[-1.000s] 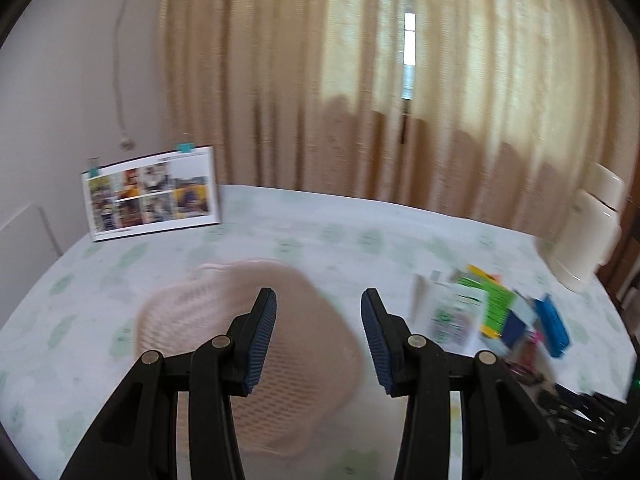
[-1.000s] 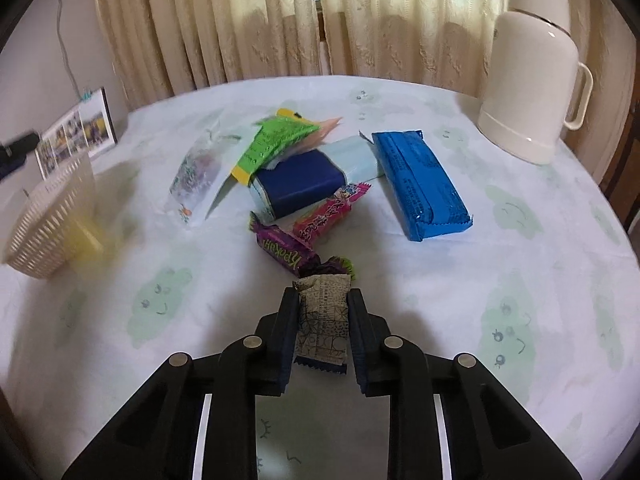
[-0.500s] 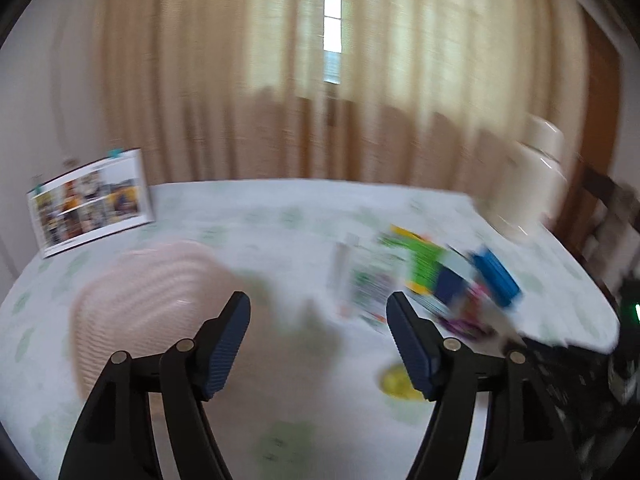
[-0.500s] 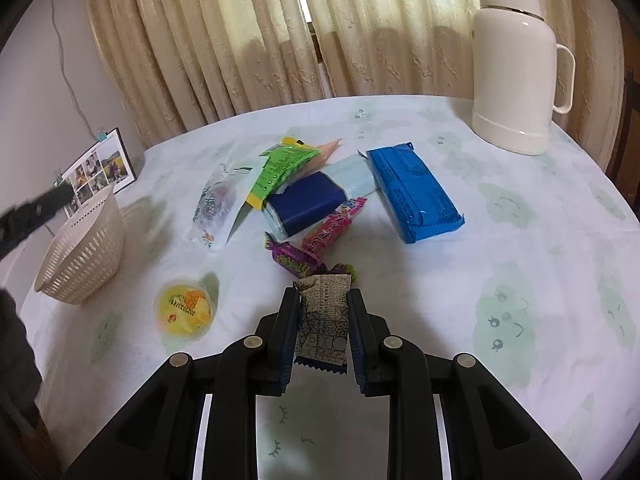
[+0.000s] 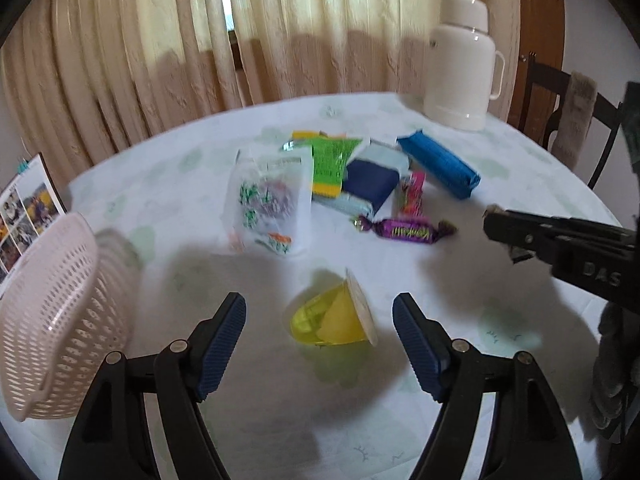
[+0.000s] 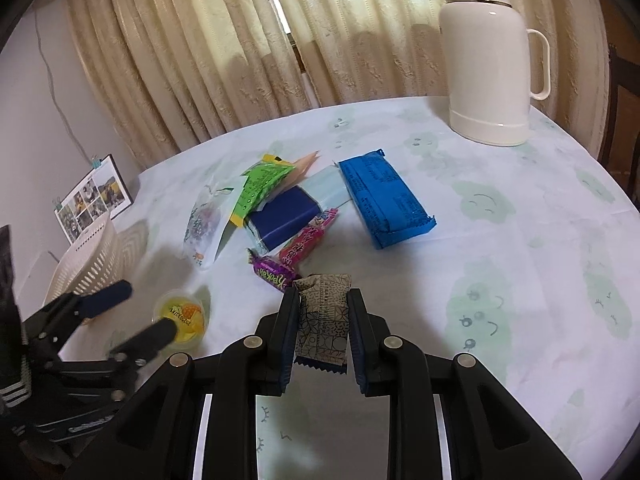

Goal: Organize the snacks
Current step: 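Grasp the yellow jelly cup with the left gripper and lift it, then carry the yellow jelly cup with the left gripper toward the pink basket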

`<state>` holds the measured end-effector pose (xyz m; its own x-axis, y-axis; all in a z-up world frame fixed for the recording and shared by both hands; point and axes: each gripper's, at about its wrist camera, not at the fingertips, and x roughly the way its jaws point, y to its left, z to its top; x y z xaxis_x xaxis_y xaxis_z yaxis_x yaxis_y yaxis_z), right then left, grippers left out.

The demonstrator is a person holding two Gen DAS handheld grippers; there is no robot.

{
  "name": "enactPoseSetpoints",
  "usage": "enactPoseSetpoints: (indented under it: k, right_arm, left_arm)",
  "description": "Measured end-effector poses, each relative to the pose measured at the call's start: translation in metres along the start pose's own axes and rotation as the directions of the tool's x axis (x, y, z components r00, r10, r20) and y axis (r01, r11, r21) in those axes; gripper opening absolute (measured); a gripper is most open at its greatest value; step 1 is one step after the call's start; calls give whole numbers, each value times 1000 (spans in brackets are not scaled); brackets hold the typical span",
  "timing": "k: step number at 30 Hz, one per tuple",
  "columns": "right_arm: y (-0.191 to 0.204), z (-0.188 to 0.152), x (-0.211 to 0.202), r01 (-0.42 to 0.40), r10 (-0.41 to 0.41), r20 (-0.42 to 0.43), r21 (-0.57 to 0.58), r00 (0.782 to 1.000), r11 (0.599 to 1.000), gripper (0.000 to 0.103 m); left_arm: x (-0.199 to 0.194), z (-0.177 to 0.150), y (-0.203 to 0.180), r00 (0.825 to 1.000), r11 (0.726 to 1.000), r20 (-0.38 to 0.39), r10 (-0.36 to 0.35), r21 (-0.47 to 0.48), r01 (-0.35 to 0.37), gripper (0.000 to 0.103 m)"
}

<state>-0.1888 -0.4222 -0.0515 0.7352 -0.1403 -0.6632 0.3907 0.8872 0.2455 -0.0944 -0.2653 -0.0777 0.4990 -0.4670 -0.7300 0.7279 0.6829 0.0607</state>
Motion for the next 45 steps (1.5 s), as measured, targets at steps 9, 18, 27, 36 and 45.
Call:
enactPoseSetpoints:
  k: [9,18,27,36,45]
  right_arm:
    - [7,-1,0,-5,5,-5,-20,1000,1000,25]
    - [9,-1,-2,-14,14,6,-20,1000,1000,25]
    - [10,-3,-3,-25,26,13,-29,1000,999,25]
    - [12,-4,-2,-22,23,11,-40,1000,999,25]
    - [7,-4,2,-14,14,1,-25,1000,1000,25]
  left_arm:
    - [8,-5,4,999,1000,-39,-20,-10,19,45]
    - [-57,9,28,977,988,170,130,-105,-113,45]
    - [-91,12,90,912,915,212,350,-285,-285,42]
    - [-92,5,141,879,839,145,455,-399,-369,42]
    - [-101,-19,107,963,950,191,187,-287,-127,69]
